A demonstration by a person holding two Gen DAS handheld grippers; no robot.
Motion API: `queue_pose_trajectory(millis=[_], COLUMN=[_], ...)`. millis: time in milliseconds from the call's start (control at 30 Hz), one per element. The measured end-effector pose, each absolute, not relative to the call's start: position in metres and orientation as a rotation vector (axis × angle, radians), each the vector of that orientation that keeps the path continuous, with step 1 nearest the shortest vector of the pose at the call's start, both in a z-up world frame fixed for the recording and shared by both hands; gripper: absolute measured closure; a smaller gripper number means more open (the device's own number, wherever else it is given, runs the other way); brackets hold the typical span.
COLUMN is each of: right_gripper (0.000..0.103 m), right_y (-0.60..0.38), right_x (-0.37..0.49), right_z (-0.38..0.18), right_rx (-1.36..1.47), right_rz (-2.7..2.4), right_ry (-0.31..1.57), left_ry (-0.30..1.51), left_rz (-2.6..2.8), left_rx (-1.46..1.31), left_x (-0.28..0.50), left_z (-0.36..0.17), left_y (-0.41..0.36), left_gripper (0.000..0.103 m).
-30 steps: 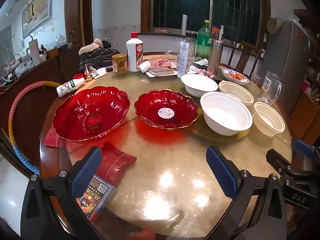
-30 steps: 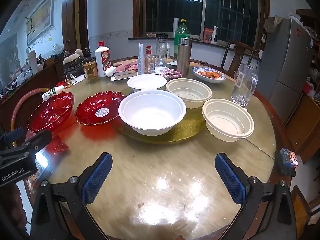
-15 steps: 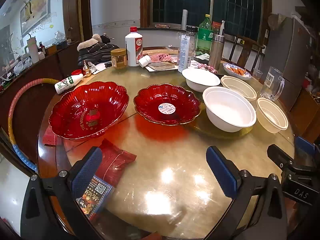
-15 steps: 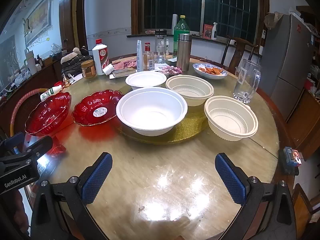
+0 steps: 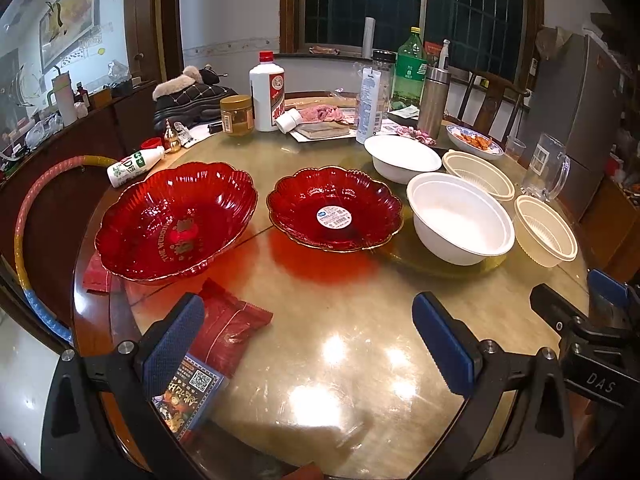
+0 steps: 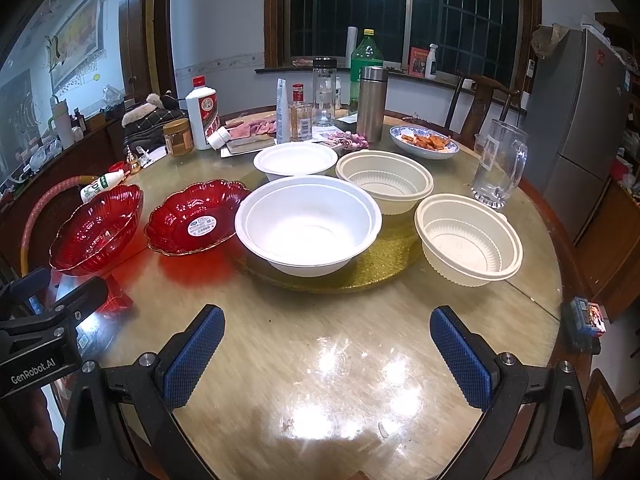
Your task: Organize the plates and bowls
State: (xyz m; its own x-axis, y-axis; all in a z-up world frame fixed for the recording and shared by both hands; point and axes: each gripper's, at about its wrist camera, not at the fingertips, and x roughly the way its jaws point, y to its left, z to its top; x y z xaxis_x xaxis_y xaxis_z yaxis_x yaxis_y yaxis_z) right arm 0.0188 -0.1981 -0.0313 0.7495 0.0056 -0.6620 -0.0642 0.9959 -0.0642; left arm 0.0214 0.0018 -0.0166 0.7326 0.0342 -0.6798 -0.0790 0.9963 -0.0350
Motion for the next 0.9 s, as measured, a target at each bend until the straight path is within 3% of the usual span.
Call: queue_pose_trajectory(millis=[900], right_gripper=[0.000], right_y=[-0.194], right_x=[0.032], right_z=[-0.032], right_rx=[-0.080], right_rz=[0.030], right_ry=[0.731], left_ry=[0.753], left_rz=[0.048], left_rx=[-0.062], left_x=[0.032], left_z=[-0.018], left_y=[0.004], left_gripper=[0.000])
